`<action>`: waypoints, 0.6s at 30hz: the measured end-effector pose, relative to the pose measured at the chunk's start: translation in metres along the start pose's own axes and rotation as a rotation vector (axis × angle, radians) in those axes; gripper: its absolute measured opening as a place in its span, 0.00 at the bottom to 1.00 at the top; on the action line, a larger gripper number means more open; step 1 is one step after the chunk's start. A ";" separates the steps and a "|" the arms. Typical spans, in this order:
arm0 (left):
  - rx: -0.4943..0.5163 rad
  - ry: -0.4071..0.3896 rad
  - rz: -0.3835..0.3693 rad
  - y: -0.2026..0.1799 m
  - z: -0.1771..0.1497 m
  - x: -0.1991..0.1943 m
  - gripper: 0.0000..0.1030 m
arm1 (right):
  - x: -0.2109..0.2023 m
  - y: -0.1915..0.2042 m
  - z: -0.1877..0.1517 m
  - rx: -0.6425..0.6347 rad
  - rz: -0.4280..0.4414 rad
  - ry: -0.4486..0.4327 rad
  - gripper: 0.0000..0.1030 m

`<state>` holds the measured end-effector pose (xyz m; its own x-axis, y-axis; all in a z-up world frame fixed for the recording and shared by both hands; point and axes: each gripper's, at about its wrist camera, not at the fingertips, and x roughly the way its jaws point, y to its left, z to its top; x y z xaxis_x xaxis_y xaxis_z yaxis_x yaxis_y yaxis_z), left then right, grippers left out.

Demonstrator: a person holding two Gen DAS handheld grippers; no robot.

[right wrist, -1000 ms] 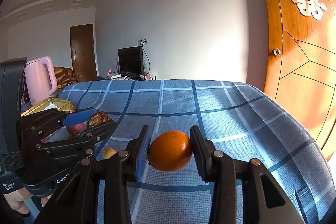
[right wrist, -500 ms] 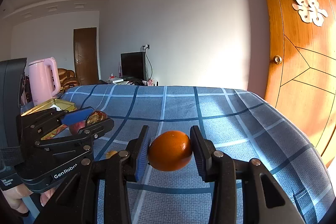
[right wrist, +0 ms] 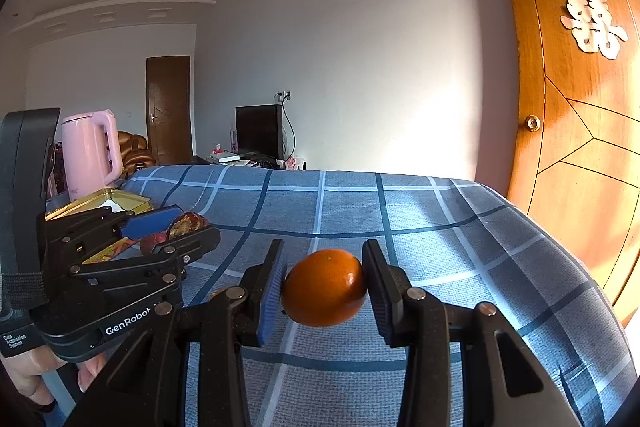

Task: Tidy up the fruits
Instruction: 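Carry the passion fruit and mandarin toward the tin tray with both grippers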

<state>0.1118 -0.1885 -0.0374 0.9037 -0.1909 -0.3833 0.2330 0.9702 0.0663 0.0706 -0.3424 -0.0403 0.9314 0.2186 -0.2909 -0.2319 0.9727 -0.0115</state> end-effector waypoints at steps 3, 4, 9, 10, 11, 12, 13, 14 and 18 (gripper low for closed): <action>-0.015 0.004 -0.002 0.004 -0.001 -0.001 0.43 | 0.000 0.002 0.000 -0.007 0.006 0.001 0.40; -0.019 0.004 -0.002 0.005 -0.001 -0.002 0.43 | 0.000 0.004 0.000 -0.009 0.010 0.002 0.40; -0.031 0.011 -0.004 0.011 -0.003 -0.004 0.43 | 0.001 0.010 0.000 -0.021 0.021 0.008 0.40; -0.033 0.012 -0.004 0.012 -0.003 -0.004 0.43 | 0.001 0.011 0.000 -0.024 0.023 0.009 0.40; -0.035 0.012 -0.003 0.013 -0.003 -0.005 0.43 | 0.001 0.013 0.000 -0.027 0.025 0.010 0.40; -0.038 0.011 -0.001 0.014 -0.004 -0.006 0.43 | 0.002 0.014 0.000 -0.029 0.028 0.010 0.40; -0.039 0.010 0.001 0.015 -0.004 -0.007 0.43 | 0.002 0.016 0.000 -0.031 0.032 0.010 0.40; -0.041 0.011 -0.001 0.016 -0.005 -0.008 0.43 | 0.002 0.017 0.000 -0.034 0.034 0.010 0.40; -0.046 0.016 -0.001 0.020 -0.006 -0.011 0.43 | 0.003 0.023 0.000 -0.041 0.043 0.013 0.40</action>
<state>0.1046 -0.1657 -0.0376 0.8974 -0.1896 -0.3984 0.2169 0.9759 0.0240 0.0681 -0.3194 -0.0415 0.9169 0.2586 -0.3041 -0.2829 0.9584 -0.0378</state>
